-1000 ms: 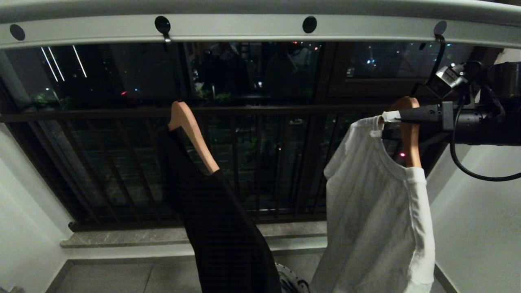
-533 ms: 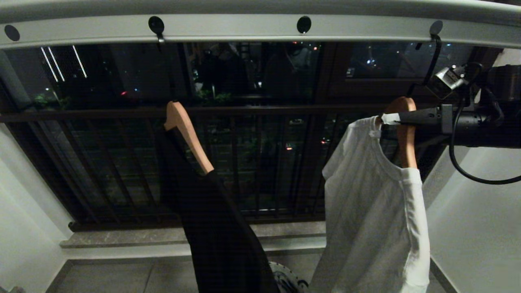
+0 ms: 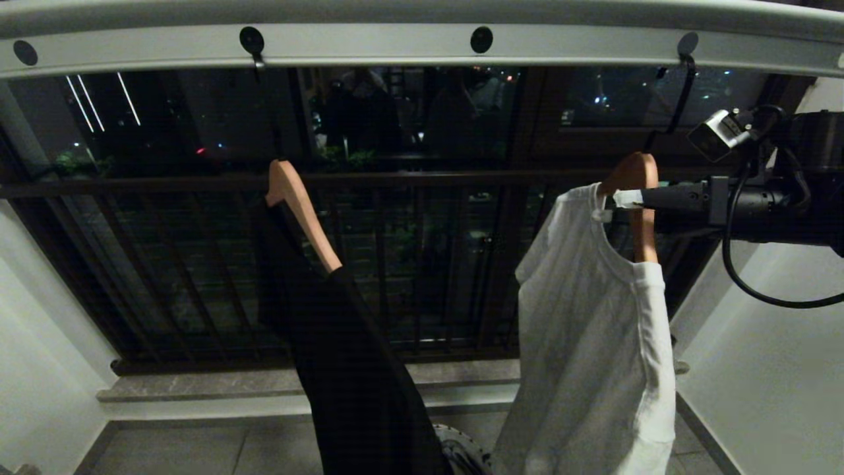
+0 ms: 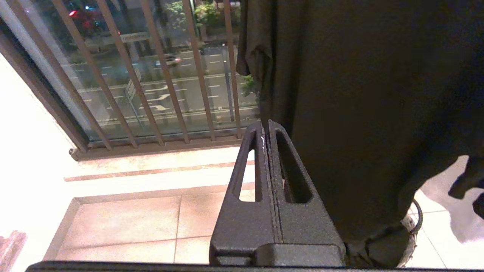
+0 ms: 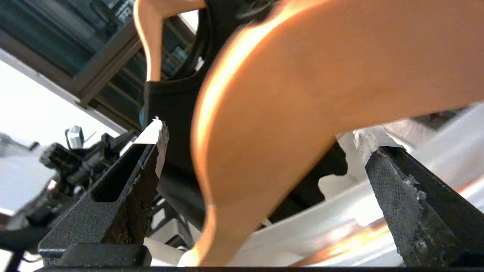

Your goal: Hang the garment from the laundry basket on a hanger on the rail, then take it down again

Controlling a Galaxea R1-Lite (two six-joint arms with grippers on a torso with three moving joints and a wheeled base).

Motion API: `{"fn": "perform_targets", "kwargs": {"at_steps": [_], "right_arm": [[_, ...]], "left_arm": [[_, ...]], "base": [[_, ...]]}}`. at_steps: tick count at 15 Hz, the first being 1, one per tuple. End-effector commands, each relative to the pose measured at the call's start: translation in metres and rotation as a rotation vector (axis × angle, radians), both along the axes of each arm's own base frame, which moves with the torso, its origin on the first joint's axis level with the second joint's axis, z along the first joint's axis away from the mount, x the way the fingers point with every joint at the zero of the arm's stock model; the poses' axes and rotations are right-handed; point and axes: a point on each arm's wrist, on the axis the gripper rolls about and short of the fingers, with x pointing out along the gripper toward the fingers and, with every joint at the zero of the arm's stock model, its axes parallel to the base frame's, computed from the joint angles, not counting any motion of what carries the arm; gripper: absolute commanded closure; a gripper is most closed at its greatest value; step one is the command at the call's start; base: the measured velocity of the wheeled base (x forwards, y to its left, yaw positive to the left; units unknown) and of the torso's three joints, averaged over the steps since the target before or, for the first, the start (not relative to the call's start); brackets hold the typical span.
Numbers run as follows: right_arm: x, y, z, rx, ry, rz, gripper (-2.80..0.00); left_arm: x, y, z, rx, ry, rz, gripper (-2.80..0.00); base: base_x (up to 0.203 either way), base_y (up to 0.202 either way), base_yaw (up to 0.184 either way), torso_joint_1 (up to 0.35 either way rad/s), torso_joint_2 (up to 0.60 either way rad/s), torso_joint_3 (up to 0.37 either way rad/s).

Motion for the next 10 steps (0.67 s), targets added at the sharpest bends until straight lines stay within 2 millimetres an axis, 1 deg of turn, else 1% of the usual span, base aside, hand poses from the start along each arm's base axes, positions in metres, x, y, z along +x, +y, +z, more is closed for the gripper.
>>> {"fn": "perform_targets", "kwargs": {"at_steps": [1, 4, 10], "right_arm": [[-0.0007, 0.0033, -0.0003, -0.002, -0.037, 0.016, -2.8], [-0.0002, 0.0039, 0.0012, -0.008, -0.086, 0.018, -2.8], [0.0009, 0.0038, 0.0022, -0.011, -0.105, 0.018, -2.8]], "left_arm": [[0.0001, 0.0, -0.0004, 0.0, 0.0, 0.0, 0.0], [0.0002, 0.0, -0.0007, 0.0, 0.002, 0.0, 0.0], [0.0002, 0.0, -0.0008, 0.0, 0.002, 0.0, 0.0]], "base": [[0.0, 0.0, 0.0, 0.0, 0.0, 0.0], [0.0, 0.0, 0.0, 0.0, 0.0, 0.0], [0.0, 0.0, 0.0, 0.0, 0.0, 0.0]]}}
